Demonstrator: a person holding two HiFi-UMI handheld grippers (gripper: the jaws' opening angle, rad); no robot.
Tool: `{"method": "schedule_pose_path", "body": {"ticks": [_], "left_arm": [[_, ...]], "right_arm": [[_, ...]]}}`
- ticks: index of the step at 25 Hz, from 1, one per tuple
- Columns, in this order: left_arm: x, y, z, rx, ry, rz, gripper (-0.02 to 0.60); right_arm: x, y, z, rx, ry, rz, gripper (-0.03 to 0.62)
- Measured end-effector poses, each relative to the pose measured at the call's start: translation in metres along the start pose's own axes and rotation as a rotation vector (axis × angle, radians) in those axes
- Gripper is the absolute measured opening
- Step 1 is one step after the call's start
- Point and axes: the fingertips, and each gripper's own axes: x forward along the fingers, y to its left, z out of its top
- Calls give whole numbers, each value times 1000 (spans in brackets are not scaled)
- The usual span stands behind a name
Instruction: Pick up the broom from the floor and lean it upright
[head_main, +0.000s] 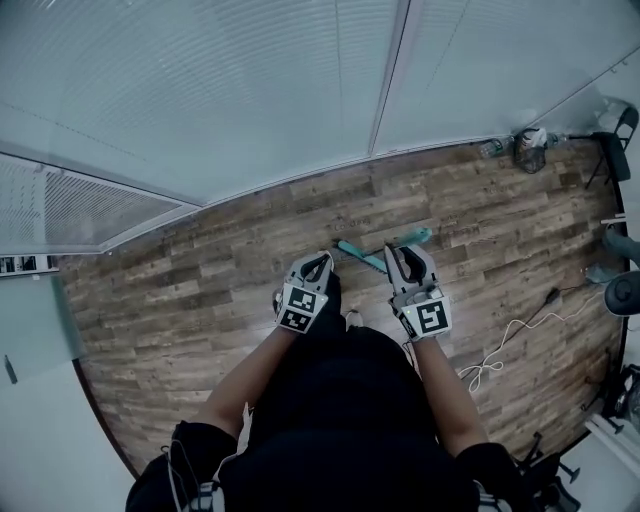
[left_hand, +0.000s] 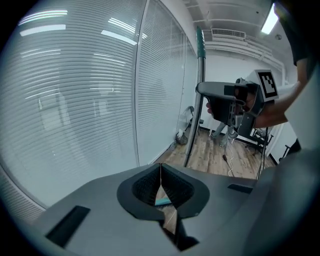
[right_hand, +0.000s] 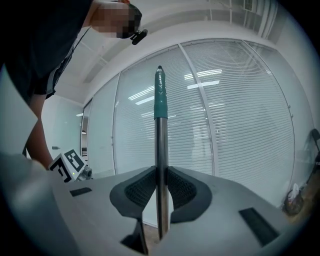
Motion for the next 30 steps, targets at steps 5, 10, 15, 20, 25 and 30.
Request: {"method": "schedule_pose_path", "body": {"ticks": [5,10,15,20,25,30], "left_arm": [[16,35,15,1,13,-43,20],[29,95,25,-57,13,-15,20],[41,135,32,-17,50,-27,20],[53,149,26,6,88,-25,20],[69,163,0,-17,148,1,20],[111,160,-17,-61,213,-19,20]], "right_arm": [[35,-27,-24,-28,48,-35,80],[79,-59,-39,-5,73,-100,80],[135,-78,-53,-20,66,-74,80],[177,-110,-93,27,74,-57,80],[209,-141,-138,93,80,-48,80],[225,-156,-150,90,52,-43,80]]}}
